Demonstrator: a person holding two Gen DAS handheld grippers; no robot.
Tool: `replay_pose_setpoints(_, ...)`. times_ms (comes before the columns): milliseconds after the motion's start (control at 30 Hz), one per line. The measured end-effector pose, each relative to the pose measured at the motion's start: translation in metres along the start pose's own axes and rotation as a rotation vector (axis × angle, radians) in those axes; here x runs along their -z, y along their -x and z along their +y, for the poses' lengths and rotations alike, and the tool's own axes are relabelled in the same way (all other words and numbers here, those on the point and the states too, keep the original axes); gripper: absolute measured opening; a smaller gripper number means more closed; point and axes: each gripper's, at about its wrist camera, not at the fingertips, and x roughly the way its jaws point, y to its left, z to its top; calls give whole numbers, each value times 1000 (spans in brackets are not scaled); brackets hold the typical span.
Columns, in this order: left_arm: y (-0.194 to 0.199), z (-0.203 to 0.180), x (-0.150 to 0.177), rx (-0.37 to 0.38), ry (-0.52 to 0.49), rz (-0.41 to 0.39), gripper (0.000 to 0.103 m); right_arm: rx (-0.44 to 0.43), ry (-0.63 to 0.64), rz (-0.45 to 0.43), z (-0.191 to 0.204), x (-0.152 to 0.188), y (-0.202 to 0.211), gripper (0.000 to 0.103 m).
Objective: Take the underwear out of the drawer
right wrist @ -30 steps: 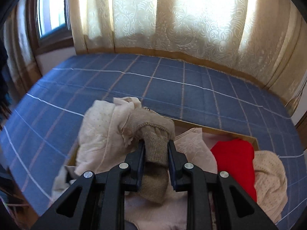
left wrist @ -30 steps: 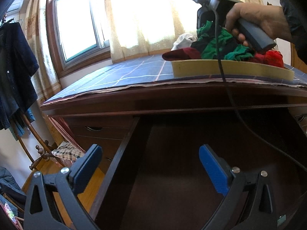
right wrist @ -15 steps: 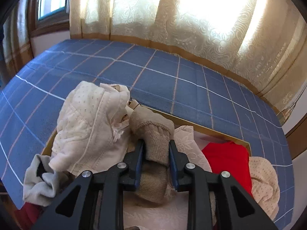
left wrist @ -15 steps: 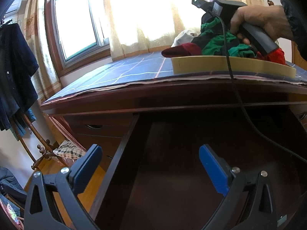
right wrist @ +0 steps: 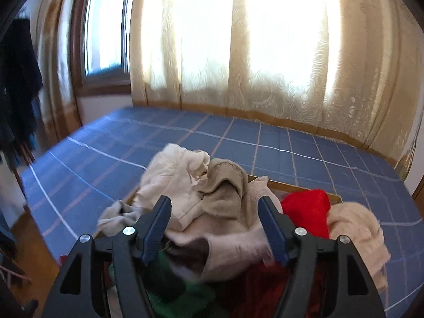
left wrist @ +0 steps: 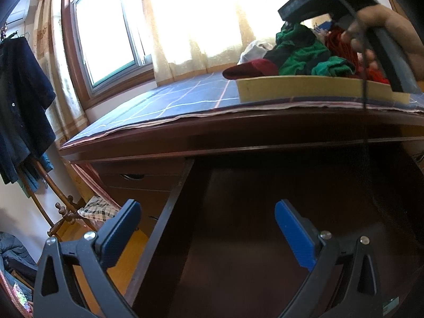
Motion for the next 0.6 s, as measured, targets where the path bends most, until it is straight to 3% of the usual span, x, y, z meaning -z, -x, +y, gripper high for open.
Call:
replay_pose_setpoints(400,0,-3,0,-18,-16,6,103,50,64,-125,-4,49,56,71)
replay_pose_setpoints(600,-1,-4,0,-31,-21,8,103,-3,-65,-114,-13,84,82,72)
